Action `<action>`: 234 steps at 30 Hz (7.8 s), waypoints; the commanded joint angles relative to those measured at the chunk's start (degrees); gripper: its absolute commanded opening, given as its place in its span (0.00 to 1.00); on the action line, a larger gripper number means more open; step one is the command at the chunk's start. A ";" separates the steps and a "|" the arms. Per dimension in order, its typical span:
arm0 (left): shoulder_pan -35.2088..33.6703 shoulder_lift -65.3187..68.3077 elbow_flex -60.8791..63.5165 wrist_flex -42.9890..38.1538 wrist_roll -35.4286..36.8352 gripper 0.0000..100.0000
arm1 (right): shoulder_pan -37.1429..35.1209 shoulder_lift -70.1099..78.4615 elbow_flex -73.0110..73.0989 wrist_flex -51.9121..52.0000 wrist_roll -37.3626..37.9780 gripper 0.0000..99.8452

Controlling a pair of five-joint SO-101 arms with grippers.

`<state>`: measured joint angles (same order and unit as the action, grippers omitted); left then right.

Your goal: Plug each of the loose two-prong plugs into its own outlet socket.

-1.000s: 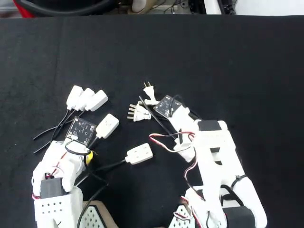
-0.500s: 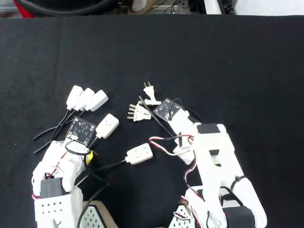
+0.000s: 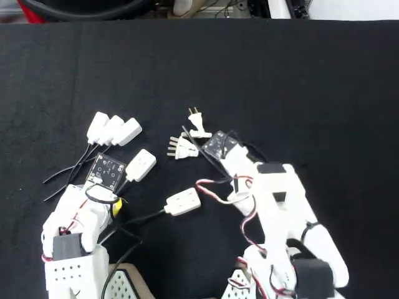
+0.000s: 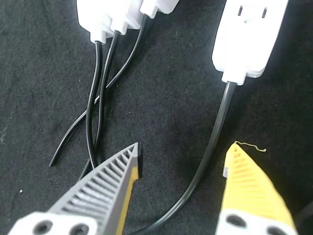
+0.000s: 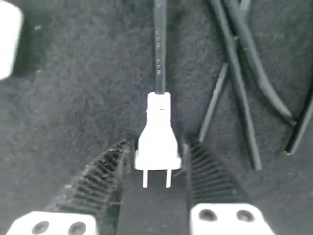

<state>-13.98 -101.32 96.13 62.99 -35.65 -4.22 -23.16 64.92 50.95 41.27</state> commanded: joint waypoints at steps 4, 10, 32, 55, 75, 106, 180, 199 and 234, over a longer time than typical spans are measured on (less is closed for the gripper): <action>-0.13 -0.09 0.31 -0.62 -0.35 0.28 | 0.00 1.89 -8.40 5.98 -1.49 0.04; -0.13 -0.09 0.31 -0.70 -0.35 0.28 | -0.26 -5.14 -10.07 14.59 -1.49 0.03; -0.13 -0.09 0.31 -0.70 -0.35 0.28 | -10.11 -11.74 -7.25 21.27 -5.54 0.24; -0.13 -0.09 0.31 -0.53 -0.35 0.28 | -14.77 -11.21 -0.75 12.31 -9.23 0.11; -0.13 -0.09 0.31 -0.62 -0.35 0.28 | -5.63 -11.65 -3.82 13.27 -2.64 0.16; -0.04 -0.09 0.31 -0.53 -0.35 0.28 | 0.35 -11.12 3.74 1.76 6.24 0.16; -0.04 -0.09 0.31 -0.44 -0.35 0.28 | -4.31 0.75 -2.86 3.87 10.46 0.07; -0.04 -0.09 0.31 -0.44 -0.35 0.28 | -4.57 0.40 -3.82 5.98 12.40 0.12; -0.04 -0.09 0.31 -0.44 -0.35 0.28 | 0.00 0.40 -5.76 6.77 15.21 0.03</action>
<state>-13.98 -101.32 96.13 62.99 -35.65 -5.01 -22.46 61.93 57.80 56.04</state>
